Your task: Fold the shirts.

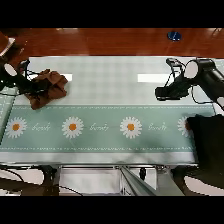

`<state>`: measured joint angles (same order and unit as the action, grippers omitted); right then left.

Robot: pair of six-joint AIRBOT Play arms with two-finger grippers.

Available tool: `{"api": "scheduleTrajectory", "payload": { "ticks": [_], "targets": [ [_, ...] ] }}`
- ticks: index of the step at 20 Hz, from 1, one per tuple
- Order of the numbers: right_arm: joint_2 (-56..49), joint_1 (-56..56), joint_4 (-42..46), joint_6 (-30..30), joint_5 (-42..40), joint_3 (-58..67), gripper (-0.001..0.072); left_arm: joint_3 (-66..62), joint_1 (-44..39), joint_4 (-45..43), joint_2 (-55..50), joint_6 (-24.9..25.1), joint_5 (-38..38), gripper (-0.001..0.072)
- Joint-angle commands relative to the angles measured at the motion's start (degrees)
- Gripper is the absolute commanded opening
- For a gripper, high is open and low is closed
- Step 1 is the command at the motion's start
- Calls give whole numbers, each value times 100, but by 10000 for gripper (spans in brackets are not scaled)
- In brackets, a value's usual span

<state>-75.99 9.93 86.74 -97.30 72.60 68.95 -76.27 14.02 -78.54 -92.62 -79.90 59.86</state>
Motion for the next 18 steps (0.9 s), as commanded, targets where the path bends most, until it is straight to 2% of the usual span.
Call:
{"api": "scheduleTrajectory", "payload": {
  "ticks": [1,4,8,13,16,18],
  "targets": [
    [658,7,-175,149,131,0,410,-203,-15,1646,671,586,52,27],
    [1650,4,-216,181,118,0,410,-203,-20,3228,1617,1102,-358,27],
    [2876,4,-186,177,-20,2,410,-205,-225,4400,2723,1478,-437,27],
    [3851,4,-7,170,107,0,410,-199,-1438,4555,3644,1478,-435,27],
    [4151,0,350,66,188,-7,410,83,-2627,4555,3777,1473,-442,27],
    [4256,0,675,37,280,-17,410,721,-3595,4555,3781,1464,-619,26]
  ]
}}
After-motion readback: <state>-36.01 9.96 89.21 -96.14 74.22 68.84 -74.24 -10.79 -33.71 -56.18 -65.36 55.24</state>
